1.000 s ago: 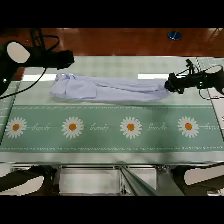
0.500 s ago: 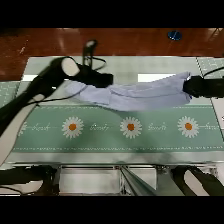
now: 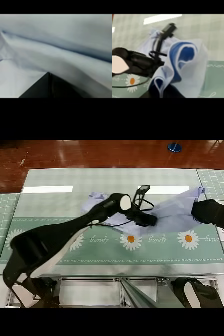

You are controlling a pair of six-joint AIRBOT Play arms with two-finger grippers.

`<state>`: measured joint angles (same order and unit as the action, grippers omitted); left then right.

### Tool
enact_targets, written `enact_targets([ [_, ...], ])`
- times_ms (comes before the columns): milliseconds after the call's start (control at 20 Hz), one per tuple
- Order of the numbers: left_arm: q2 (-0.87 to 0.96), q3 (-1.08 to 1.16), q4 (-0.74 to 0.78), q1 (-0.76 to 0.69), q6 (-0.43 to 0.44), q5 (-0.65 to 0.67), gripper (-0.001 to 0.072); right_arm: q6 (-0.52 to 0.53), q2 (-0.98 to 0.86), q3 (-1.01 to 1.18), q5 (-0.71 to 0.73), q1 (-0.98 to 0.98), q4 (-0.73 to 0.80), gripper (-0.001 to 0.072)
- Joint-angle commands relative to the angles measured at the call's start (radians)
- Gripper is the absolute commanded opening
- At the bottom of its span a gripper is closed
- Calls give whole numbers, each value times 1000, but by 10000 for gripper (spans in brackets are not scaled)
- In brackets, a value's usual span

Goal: Fold the shirts.

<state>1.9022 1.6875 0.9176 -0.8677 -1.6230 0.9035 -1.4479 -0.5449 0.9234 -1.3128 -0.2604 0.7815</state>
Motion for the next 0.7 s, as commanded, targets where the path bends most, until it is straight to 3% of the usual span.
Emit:
enact_targets([
  [0, 64, 86, -50, -18, -5, 60, 21, -8, 18, -2, -6, 1, -11, 23],
  [250, -40, 98, -24, 267, -17, 182, 21, -6, -49, -2, 60, 61, -74, 23],
  [450, -283, 95, 274, 550, -18, 357, 21, -8, -238, 2, 267, 359, -78, 23],
  [650, -632, 36, 488, 778, -9, 389, 22, -7, -583, 155, 456, 587, -90, 23],
])
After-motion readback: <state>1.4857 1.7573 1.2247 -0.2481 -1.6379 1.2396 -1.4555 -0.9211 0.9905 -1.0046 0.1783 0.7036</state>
